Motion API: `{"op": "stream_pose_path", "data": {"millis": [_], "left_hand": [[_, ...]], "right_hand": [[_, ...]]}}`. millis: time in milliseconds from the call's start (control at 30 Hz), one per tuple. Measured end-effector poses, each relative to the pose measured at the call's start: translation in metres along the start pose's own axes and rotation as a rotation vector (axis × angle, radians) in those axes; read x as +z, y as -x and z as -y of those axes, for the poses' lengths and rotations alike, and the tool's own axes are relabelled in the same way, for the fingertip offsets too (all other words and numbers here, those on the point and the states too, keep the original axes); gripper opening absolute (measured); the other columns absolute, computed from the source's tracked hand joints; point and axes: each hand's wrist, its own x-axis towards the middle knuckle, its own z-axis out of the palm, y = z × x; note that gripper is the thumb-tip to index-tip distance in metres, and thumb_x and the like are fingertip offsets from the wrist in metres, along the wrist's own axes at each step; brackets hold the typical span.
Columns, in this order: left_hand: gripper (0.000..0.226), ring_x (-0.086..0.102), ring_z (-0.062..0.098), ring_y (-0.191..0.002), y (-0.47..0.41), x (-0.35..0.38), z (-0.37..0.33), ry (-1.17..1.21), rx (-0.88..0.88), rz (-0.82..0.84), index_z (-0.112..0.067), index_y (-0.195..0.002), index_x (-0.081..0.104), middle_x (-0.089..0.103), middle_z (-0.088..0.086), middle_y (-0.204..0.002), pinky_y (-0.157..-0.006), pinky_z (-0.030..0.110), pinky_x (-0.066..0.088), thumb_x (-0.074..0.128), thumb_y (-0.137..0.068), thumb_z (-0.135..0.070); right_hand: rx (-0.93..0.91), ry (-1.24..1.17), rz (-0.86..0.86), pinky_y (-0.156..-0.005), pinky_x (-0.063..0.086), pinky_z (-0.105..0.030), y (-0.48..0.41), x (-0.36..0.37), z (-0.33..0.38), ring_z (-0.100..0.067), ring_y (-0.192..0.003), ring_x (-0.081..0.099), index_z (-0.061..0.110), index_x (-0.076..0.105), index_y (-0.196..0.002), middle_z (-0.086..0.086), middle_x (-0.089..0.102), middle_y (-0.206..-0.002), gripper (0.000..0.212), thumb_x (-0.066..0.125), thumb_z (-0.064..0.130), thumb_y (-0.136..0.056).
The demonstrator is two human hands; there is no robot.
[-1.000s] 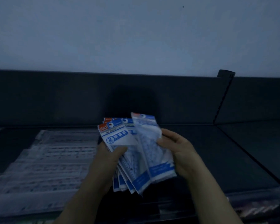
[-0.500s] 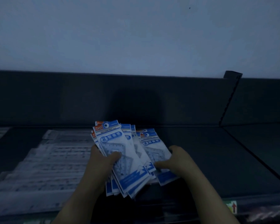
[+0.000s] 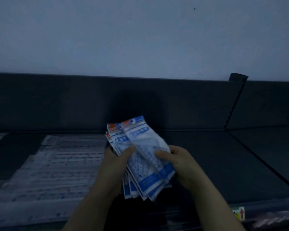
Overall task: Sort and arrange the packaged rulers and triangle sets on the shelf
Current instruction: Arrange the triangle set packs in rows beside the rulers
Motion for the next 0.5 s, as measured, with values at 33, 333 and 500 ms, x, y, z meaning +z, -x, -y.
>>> {"op": "stream_pose_path", "data": {"millis": [33, 333, 500], "left_hand": [[0.067, 0.068, 0.031, -0.095, 0.002, 0.003, 0.0, -0.007, 0.005, 0.007, -0.016, -0.129, 0.046, 0.065, 0.011, -0.116, -0.08, 0.05, 0.057, 0.08, -0.072, -0.022], [0.037, 0.065, 0.014, -0.091, 0.025, 0.045, 0.0, 0.024, 0.161, -0.015, -0.035, -0.127, 0.037, 0.062, -0.008, -0.108, -0.069, 0.033, 0.055, 0.053, -0.096, -0.024], [0.028, 0.063, 0.009, -0.094, 0.035, 0.076, 0.011, 0.029, 0.155, 0.046, -0.043, -0.123, 0.039, 0.06, -0.016, -0.107, -0.073, 0.031, 0.053, 0.045, -0.097, -0.036]], "right_hand": [[0.012, 0.067, 0.006, -0.067, 0.059, -0.038, 0.001, 0.004, -0.001, -0.027, -0.077, 0.072, 0.007, 0.068, -0.094, -0.011, 0.075, -0.088, 0.016, 0.073, 0.016, -0.081], [-0.015, -0.019, 0.208, -0.078, 0.057, -0.034, 0.017, 0.006, 0.0, -0.023, -0.095, 0.07, 0.021, 0.06, -0.119, -0.004, 0.073, -0.107, 0.034, 0.066, 0.021, -0.085], [-0.106, -0.012, 0.193, -0.079, 0.057, -0.03, 0.023, -0.021, 0.003, -0.021, -0.1, 0.068, 0.024, 0.059, -0.121, -0.001, 0.072, -0.11, 0.036, 0.064, 0.013, -0.087]]}}
